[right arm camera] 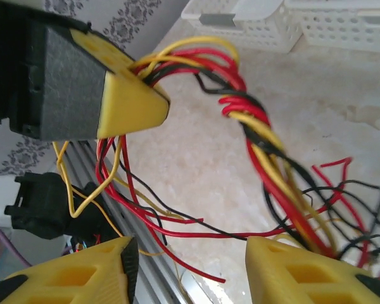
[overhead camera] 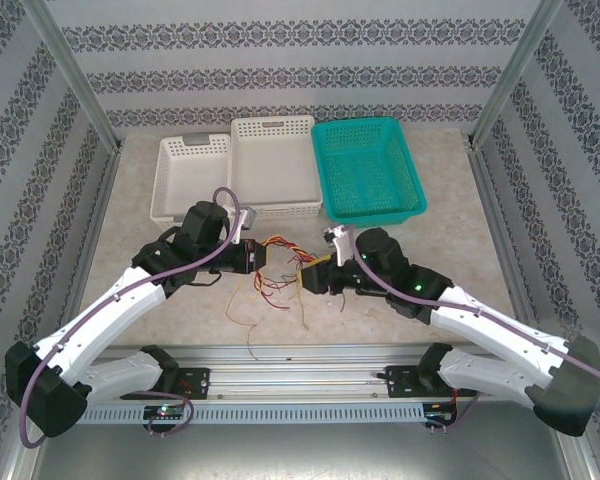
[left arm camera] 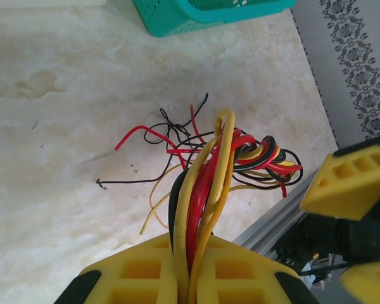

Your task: Untangle the cables

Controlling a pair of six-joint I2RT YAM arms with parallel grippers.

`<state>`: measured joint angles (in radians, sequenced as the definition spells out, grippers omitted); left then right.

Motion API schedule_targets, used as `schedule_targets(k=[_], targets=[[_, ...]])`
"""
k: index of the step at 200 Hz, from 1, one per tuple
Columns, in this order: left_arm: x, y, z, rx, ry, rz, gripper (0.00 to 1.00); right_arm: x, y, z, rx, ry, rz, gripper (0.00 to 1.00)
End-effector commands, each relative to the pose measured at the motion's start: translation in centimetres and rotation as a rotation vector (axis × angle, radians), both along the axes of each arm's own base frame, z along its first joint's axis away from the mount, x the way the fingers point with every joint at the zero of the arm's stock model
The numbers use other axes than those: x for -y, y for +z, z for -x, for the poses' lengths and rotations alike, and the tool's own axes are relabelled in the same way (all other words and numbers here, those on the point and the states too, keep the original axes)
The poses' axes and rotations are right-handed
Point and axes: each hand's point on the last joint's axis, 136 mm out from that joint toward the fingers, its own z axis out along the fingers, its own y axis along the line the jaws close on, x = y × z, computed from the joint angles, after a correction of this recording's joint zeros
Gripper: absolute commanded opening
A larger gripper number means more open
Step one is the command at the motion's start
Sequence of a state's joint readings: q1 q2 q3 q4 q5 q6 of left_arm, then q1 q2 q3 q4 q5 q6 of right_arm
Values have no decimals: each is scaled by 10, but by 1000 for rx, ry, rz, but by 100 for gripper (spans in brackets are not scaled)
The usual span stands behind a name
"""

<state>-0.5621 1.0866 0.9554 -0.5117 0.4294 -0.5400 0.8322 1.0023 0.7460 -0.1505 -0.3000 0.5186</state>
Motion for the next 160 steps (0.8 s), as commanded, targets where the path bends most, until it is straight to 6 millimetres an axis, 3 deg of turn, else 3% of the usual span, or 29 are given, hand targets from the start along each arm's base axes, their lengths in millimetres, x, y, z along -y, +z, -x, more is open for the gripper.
schedule_targets(k=[1,31,54,94,160], targets=[[10,7,-4,24,-12,45,0,19,3,-31,103,-161,122,40],[11,2,5,15,-58,1,0,29,-2,-53,191,-229,242,26],[7,-2,11,11,-75,-39,0,31,2,-63,237,-257,260,27],[7,-2,13,10,-86,-40,0,-10,-5,-47,177,-57,190,44],[10,5,14,32,-103,-33,0,-34,-23,-32,126,68,95,42]])
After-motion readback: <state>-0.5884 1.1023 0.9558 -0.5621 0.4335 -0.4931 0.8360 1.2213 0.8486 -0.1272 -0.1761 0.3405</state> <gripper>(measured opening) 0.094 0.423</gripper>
